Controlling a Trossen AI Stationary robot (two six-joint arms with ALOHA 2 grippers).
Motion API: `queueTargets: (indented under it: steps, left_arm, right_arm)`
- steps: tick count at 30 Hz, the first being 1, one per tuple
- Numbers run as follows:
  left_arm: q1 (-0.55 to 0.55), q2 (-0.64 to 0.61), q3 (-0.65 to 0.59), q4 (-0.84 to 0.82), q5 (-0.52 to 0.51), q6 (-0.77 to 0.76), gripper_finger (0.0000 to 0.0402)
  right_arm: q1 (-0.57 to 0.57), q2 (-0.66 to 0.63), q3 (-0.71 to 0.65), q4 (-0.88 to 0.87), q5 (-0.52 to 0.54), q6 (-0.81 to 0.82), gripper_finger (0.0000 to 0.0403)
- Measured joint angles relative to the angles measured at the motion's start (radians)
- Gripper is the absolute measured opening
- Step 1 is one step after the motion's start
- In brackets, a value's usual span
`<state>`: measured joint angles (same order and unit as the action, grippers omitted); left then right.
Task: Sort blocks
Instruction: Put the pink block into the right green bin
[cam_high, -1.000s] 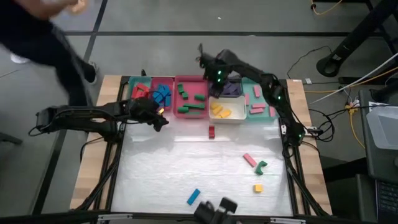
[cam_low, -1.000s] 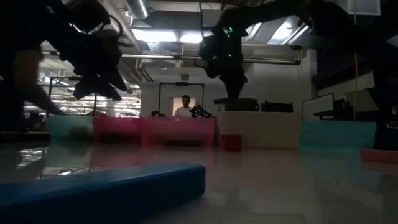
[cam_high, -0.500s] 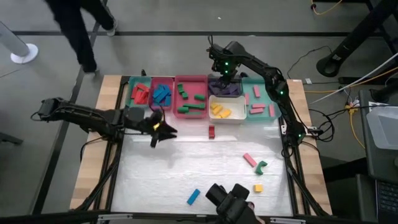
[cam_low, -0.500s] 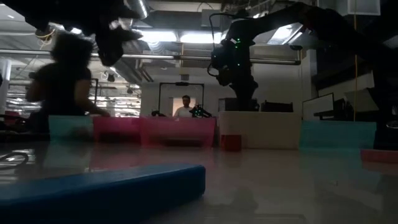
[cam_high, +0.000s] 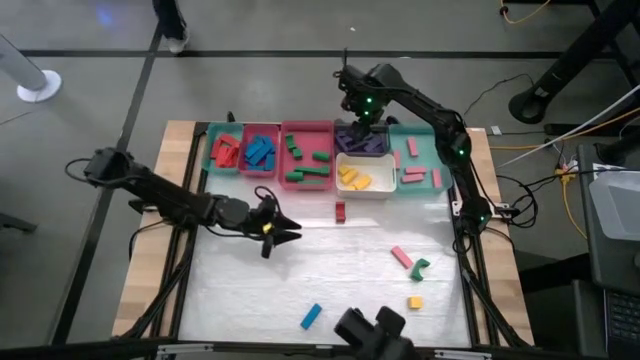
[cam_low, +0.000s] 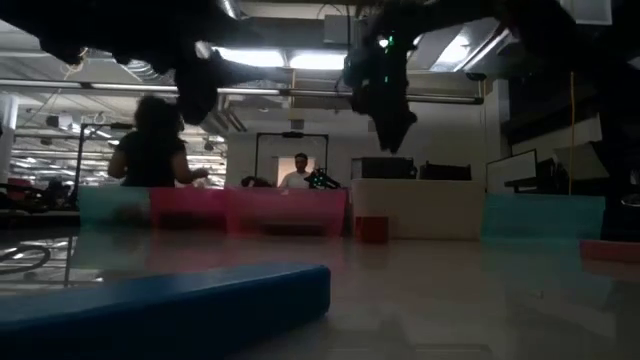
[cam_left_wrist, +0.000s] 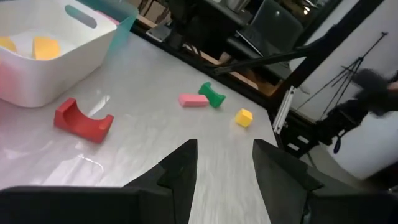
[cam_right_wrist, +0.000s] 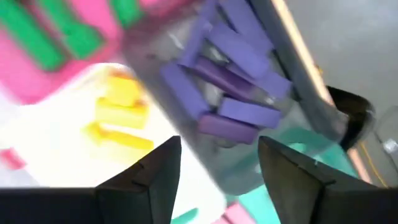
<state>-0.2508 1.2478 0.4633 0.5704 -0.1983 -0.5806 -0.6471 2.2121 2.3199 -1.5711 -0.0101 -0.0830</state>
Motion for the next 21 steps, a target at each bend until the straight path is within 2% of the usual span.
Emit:
queueTargets:
  steps: [5,11,15,21]
  left_arm:
    - [0.001,0.120,0.001,0.134,-0.003,-0.024,0.0143]
    - [0.001,0.167,0.027,0.121,0.000,-0.002,0.0143]
    - [0.001,0.168,0.027,0.116,0.000,0.056,0.0143]
    - [0.001,0.168,0.027,0.115,0.000,0.132,0.0143]
  right_arm:
    - [0.045,-0.102,0.000,0.000,-0.106,0.093,0.0192]
    - [0.172,-0.268,-0.060,0.002,-0.117,0.285,0.0171]
    - [0.317,-0.415,-0.213,0.002,-0.065,0.521,0.0158]
    - [0.593,-0.603,-0.536,-0.001,0.022,0.927,0.0154]
